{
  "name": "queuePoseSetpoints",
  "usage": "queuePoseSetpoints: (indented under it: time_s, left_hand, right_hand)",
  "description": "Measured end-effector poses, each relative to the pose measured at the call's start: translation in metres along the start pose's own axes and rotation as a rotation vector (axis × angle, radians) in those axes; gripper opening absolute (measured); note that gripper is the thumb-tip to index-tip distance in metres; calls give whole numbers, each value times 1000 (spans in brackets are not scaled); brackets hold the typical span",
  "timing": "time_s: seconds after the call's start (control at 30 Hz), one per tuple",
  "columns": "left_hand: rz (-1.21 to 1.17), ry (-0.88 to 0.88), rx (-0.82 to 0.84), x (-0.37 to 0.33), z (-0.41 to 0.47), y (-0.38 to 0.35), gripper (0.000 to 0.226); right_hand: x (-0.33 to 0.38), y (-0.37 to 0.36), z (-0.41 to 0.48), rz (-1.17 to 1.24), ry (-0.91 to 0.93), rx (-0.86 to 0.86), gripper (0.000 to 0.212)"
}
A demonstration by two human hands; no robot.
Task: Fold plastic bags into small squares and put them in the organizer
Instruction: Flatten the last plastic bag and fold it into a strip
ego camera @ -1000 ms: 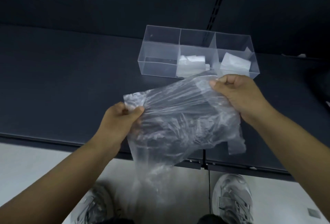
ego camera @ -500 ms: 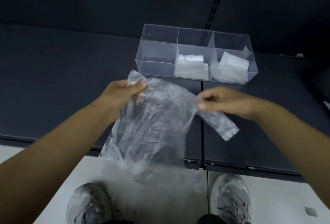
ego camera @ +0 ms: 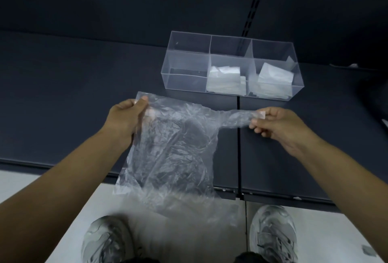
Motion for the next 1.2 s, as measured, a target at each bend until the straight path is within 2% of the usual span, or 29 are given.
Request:
queuePoseSetpoints:
  time_s: [0.13,0.23,0.33,0.43,0.5,0.6,0.67,0.7,0.8,0.9,1.0,1.03,1.1,1.17,1.2]
  left_hand:
    - [14,6,-52,-2,6,7,27]
    - [68,-1,-3,-7,6,0,23]
    - [126,-43,-56,-14,10,0,22]
    - [66,-21,-112,-16,16,4,20]
    - [39,8,-80,-12,19,4,18]
    - [4,15,-18,-7,17,6,34]
    - [72,-56,-81,-5,8,18,49]
    - [181,-111,-145,-4,-1,27,55]
    - [567,-387,-307,6,-53,42,51]
    - [753,-671,-241,30,-108,32,37]
    - [877,-783,-181,50,-140,29,40]
    - [852,-735,-198,54,-145,33,37]
    - [657,-481,-277,60,-148,48,29]
    - [527,-207,-318,75,-147,56,39]
    - [505,-108,-278,84,-145,57,45]
  right_hand:
    - [24,15,12,-22,162,-86,12]
    - [36,12,23,-73,219,-58,13]
    - [44,17,32,-110,280,-116,14]
    - [46,22,34,-95,348,-192,15]
    - [41,21,28,-94,393,-224,14]
    - [28,24,3,-178,406,-242,9]
    - [15,27,-21,-221,344,-194,7]
    - [6,27,-36,-234,303,-148,12]
    - [-21,10,-86,-315,180,79,36]
    - [-51,-14,-120,-583,115,273,60]
    - [-62,-32,-129,-854,265,268,50]
    - [-61,-35,-131,-867,331,221,44]
    - [-56,-38,-134,-801,441,117,30]
    - [-51,-34,-136,-721,533,34,22]
    - [-49,-31,-136,-678,565,7,19]
Point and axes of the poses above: each hand's wrist, its own z-axis towards the middle knuckle, its own y-axis out of the back of the hand, x = y × z, the point moved 7 cm from there along z, towards the middle knuckle, and after that the axes turned 12 degrees about z, right-handed, at the moved point
